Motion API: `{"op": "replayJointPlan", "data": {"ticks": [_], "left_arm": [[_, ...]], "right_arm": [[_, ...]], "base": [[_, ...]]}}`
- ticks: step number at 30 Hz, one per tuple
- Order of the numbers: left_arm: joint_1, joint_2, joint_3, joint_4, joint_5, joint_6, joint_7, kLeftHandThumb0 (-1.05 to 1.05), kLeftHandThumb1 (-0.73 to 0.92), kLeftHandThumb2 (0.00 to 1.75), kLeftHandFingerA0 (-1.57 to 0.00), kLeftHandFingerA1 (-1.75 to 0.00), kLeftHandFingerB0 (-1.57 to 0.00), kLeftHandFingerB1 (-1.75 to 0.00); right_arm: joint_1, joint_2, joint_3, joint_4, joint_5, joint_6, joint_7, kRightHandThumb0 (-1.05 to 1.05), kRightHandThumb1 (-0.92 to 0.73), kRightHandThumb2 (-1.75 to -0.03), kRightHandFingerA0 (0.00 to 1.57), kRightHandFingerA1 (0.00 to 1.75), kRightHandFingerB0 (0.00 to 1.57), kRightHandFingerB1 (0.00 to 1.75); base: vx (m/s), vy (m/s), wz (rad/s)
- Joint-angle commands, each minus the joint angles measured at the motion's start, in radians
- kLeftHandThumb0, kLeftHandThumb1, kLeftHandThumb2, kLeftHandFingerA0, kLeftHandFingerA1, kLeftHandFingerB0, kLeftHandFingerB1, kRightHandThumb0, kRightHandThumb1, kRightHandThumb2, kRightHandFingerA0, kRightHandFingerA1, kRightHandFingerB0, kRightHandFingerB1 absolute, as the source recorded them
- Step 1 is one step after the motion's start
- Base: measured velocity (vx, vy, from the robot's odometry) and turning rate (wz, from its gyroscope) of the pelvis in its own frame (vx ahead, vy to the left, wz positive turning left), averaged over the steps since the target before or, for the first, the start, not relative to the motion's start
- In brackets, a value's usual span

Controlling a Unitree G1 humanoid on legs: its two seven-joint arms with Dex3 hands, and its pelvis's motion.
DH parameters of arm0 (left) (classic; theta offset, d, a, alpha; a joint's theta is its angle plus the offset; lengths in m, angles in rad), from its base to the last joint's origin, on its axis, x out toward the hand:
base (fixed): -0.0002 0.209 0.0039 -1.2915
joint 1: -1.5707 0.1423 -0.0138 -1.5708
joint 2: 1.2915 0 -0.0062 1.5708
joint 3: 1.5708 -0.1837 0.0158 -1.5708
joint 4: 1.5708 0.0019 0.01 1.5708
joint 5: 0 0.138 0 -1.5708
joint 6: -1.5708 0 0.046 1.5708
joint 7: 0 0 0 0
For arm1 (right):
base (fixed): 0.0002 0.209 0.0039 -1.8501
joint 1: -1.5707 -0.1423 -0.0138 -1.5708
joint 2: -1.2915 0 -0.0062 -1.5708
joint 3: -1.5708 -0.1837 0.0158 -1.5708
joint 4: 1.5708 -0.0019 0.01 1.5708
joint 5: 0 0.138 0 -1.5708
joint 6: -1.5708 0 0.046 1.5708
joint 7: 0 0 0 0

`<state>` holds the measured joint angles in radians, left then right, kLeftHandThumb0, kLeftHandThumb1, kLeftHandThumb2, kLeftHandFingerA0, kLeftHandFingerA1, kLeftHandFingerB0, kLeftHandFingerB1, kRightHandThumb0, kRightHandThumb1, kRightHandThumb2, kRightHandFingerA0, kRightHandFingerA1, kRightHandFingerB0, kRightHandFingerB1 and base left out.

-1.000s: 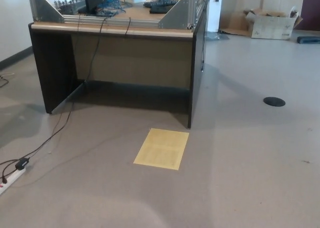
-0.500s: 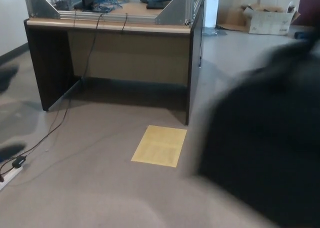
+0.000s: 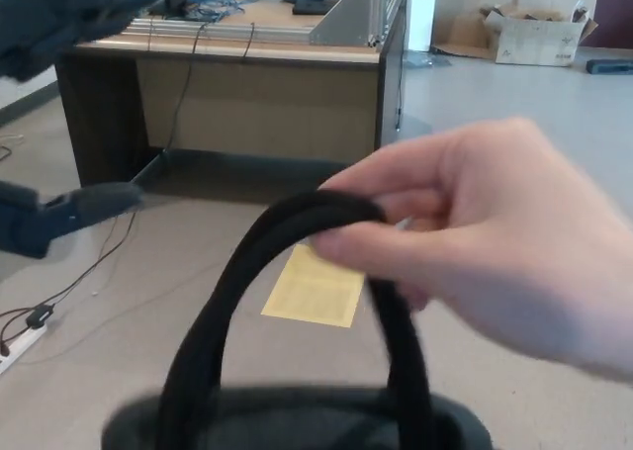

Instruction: A person hands over a black lunchbag to the robot and the robot uses its left hand to grab the strips of the lunchbag, the gives it back to the person.

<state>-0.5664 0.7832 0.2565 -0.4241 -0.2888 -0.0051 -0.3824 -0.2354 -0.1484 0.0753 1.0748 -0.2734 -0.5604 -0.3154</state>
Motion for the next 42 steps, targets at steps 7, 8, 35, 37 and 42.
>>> {"op": "replayJointPlan", "data": {"ticks": [7,8,35,37,42], "left_arm": [[-0.152,0.078,-0.018,-0.335,-0.157,0.387,0.041,-0.27,0.45,0.57,-0.11,-0.25,-0.08,-0.25],[-0.148,0.080,-0.012,-0.350,-0.156,0.392,0.043,-0.27,0.45,0.57,-0.11,-0.25,-0.08,-0.25],[-0.307,0.037,-0.397,-0.615,0.066,0.838,0.374,-0.38,0.41,0.55,-0.07,-0.31,-0.05,-0.22],[-0.341,0.005,-0.466,-0.593,0.123,0.856,0.399,-0.39,0.42,0.55,-0.06,-0.32,-0.05,-0.23],[-0.394,-0.052,-0.648,-0.542,0.313,0.895,0.471,-0.29,0.29,0.85,-0.03,-0.50,0.00,-0.49]], "right_arm": [[0.011,-0.014,0.000,0.020,0.000,-0.030,-0.010,-0.28,-0.55,-0.56,0.38,0.41,0.37,0.34],[0.012,-0.014,-0.001,0.022,0.000,-0.030,-0.011,-0.28,-0.55,-0.56,0.38,0.41,0.37,0.34],[0.041,-0.012,0.015,0.029,-0.022,-0.051,-0.060,-0.36,-0.48,-0.67,0.38,0.49,0.38,0.43],[0.037,-0.012,0.013,0.027,-0.017,-0.047,-0.056,-0.36,-0.48,-0.67,0.38,0.48,0.38,0.43],[0.036,-0.010,0.018,0.027,-0.020,-0.043,-0.061,-0.37,-0.48,-0.68,0.39,0.49,0.38,0.44]], "base": [[0.00,0.000,0.00],[0.00,0.000,0.00],[0.00,0.000,0.00],[0.00,0.000,0.00],[0.00,0.000,0.00]]}}
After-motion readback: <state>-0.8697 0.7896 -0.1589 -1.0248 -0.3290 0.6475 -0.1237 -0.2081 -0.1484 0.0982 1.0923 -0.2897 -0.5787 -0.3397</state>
